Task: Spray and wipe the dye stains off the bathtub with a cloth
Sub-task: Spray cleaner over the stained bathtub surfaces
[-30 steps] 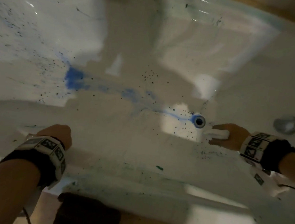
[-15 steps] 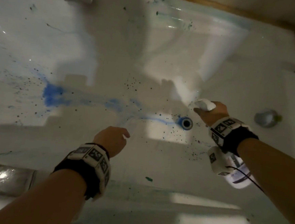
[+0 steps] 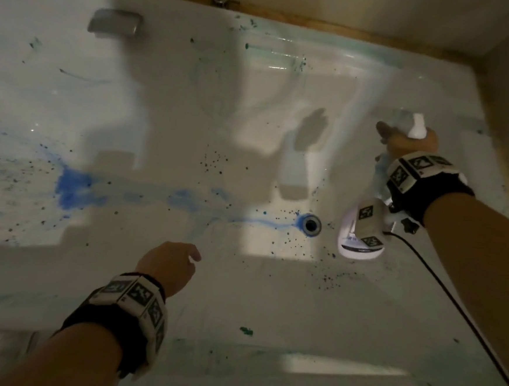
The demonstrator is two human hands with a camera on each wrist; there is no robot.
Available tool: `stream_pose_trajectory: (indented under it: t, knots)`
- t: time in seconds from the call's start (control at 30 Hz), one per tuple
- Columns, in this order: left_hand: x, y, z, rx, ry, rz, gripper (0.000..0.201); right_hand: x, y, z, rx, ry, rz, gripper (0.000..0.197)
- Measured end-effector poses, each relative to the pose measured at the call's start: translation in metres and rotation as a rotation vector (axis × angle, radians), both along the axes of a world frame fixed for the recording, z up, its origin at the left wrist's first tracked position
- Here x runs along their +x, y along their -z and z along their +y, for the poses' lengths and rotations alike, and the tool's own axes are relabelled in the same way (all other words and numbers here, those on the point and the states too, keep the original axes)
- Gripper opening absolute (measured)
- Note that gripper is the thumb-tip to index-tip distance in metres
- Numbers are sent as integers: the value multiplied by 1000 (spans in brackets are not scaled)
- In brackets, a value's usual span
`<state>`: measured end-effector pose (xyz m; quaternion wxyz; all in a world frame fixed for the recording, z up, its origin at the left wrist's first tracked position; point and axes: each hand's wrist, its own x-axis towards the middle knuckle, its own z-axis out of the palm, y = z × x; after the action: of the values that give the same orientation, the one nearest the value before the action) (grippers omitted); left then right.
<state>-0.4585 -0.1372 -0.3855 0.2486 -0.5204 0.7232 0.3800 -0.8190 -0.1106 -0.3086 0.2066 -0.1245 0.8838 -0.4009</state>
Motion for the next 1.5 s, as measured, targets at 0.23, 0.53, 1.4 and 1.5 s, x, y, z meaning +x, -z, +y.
stream_pose_trajectory:
  t: [0.23,0.53,1.4,1.5]
  knots:
    - [-7,-2,4,-20,33,7,24,-11,-15,-10,-66,49,136,21]
    - [-30,-31,0,-100,119,1,29,-18,-25,41,93,33,15,49]
    - [-54,-221,6,-180,73,232,25,46,-125,173,154,1,2,35]
    - [-50,-230,12,-186,59,230,23,43,-131,188,199,17,-131,52]
